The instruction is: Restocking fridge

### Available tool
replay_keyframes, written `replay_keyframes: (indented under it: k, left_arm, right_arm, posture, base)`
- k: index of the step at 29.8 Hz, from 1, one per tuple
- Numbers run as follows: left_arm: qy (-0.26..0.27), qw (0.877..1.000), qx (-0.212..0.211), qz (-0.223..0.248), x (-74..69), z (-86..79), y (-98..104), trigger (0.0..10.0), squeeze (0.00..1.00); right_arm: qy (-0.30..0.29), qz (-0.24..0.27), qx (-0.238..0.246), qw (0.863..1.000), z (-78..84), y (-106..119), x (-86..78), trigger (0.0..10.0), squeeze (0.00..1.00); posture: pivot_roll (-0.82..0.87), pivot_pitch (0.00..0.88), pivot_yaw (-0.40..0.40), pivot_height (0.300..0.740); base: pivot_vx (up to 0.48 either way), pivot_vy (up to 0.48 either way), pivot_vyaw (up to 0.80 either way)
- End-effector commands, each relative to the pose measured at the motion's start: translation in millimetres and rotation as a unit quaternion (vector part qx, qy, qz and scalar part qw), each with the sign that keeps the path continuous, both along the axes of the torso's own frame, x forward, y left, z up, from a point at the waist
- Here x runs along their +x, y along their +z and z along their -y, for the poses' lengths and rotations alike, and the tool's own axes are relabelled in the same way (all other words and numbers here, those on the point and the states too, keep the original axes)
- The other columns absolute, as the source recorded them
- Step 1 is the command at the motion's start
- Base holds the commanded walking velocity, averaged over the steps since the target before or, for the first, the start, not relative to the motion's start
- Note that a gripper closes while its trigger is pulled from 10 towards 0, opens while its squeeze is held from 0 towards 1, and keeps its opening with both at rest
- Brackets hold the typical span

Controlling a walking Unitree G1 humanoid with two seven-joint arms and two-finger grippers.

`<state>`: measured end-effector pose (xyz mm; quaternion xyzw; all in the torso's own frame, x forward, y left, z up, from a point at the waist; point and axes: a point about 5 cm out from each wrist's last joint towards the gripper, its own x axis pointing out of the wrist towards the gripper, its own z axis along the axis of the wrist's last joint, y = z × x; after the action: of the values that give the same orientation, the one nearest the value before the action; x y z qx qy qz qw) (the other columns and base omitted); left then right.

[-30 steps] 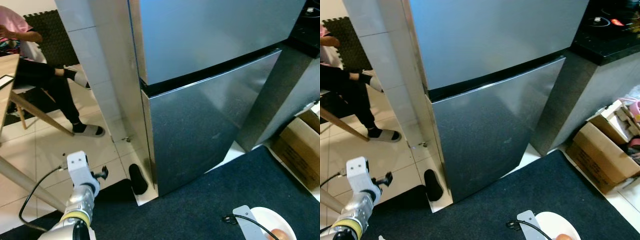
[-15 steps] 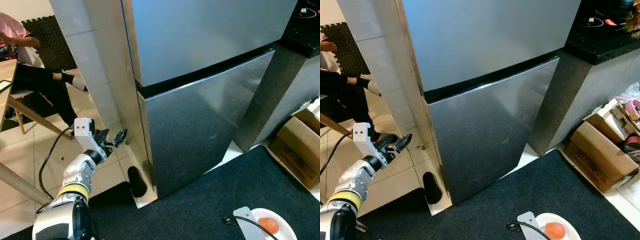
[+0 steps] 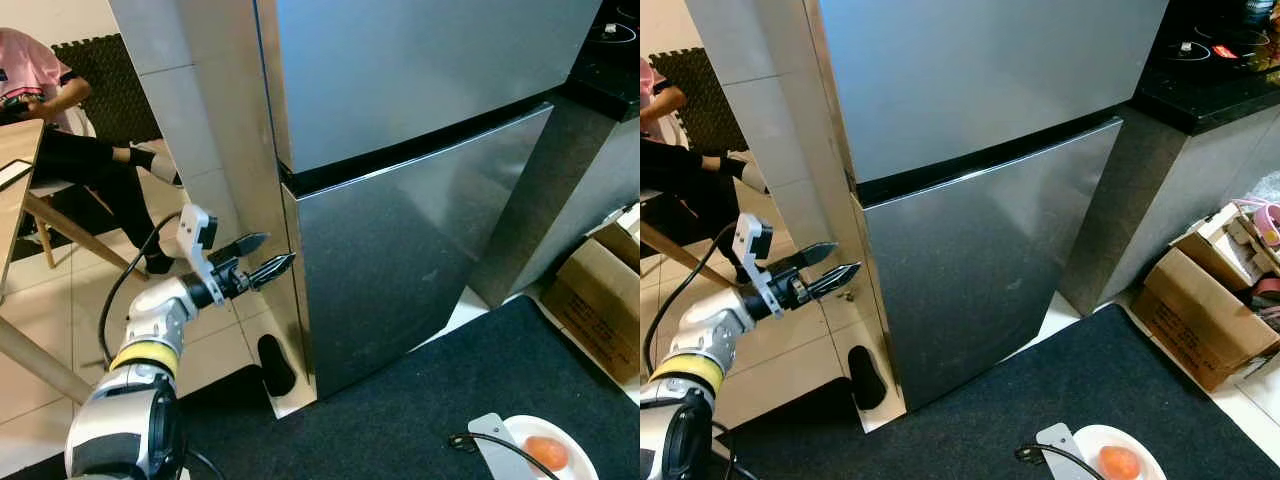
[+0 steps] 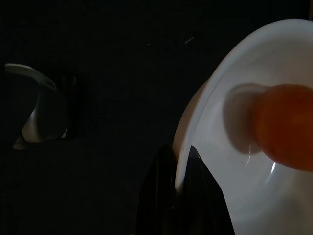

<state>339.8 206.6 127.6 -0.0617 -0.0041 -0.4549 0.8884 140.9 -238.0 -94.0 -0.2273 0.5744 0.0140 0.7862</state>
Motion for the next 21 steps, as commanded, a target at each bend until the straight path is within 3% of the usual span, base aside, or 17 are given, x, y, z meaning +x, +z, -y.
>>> replay_keyframes:
  k: [1,11,21]
  left_arm:
    - [-0.011,1.0,0.026,0.009,2.1,-4.4,8,10.0,0.0]
    - [0.016,0.998,0.019,0.054,24.5,21.4,35,10.0,0.0]
    - [0.016,0.997,0.044,0.062,32.2,31.0,44,10.0,0.0]
  right_arm:
    - [0.009,0.009,-0.011,1.0,3.9,2,3.8,10.0,0.0]
    - [0.017,0.008,-0.031,0.999,19.9,6,-0.1,10.0,0.0]
    - [-0.007,0.003,-0.031,0.999,22.7,3,-11.7,10.0,0.0]
  posture:
    - [-0.04,0.0,0.023,0.74]
    - [-0.07,0.083,0.02,0.74]
    - [-0.11,0.099,0.067,0.74]
  base:
    - [0.0,0.0,0.0]
    - [0.0,0.0,0.0]
    - [0.0,0.0,0.0]
